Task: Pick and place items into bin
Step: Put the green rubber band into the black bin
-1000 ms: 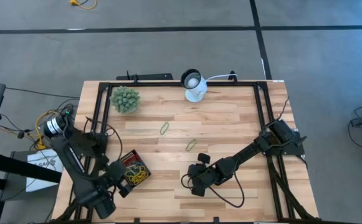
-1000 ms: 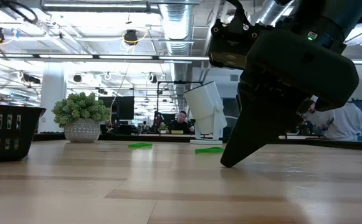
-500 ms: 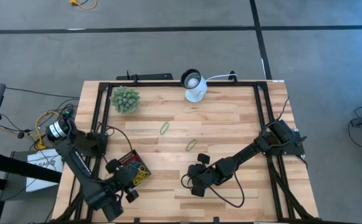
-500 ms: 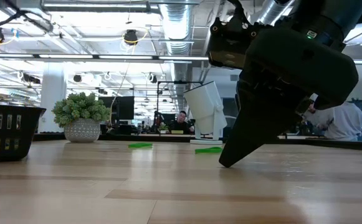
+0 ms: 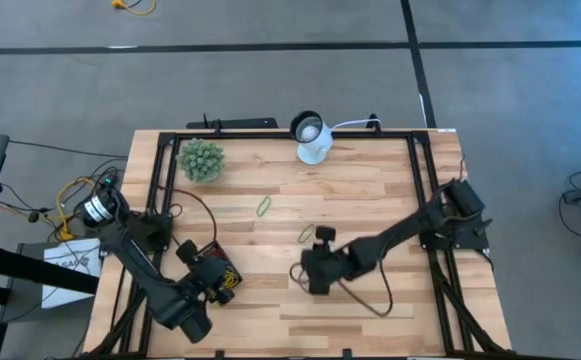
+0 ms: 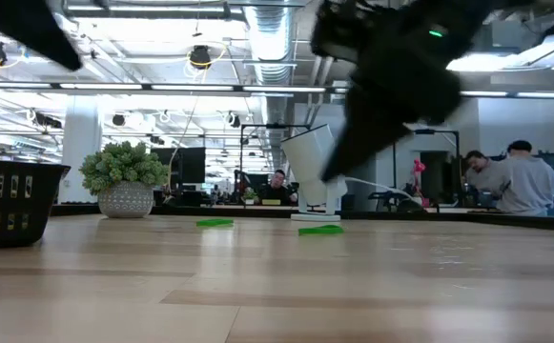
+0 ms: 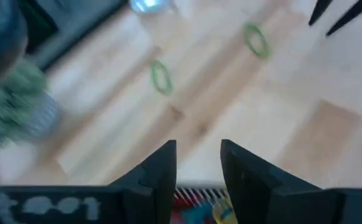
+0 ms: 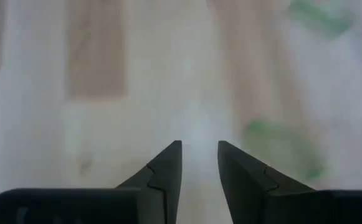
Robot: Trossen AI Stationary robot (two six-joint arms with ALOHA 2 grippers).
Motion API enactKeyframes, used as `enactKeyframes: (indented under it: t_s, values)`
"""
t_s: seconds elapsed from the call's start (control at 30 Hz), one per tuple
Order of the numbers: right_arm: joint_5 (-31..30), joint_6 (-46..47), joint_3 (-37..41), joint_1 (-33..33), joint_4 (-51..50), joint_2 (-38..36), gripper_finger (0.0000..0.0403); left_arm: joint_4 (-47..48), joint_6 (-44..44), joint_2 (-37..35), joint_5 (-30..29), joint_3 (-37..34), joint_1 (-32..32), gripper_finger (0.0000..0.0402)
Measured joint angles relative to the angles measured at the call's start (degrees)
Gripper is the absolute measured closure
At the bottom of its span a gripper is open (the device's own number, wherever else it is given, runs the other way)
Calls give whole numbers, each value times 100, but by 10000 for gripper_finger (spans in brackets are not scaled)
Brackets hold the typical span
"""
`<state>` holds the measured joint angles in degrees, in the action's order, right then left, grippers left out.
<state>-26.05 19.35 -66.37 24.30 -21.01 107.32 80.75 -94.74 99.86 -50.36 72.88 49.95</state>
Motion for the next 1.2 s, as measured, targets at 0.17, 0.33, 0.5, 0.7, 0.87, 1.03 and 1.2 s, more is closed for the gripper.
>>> enactKeyframes:
  t_s: [0.17,0.33,0.5,0.7,0.87,1.03,1.2]
  values:
    - [813,-1441,1,-756,8,-251,305,278,-281,-1,-438,48,-467,285]
    - [2927,-2037,204,-1750,119,-156,305,380,-195,-3,-461,46,-943,285]
    - [3028,-1710,310,-2171,197,126,305,440,274,-3,-696,44,-1190,285]
    - [3005,-1985,290,-2092,567,242,305,518,310,6,-698,-4,-1294,285]
    - [2916,-1984,299,-1974,721,312,305,474,235,19,-674,-2,-1276,285]
    - [2890,-1842,294,-1793,860,480,305,344,212,25,-604,-2,-1259,285]
    - [2717,-1746,287,-1675,986,597,323,259,214,30,-591,-2,-1261,285]
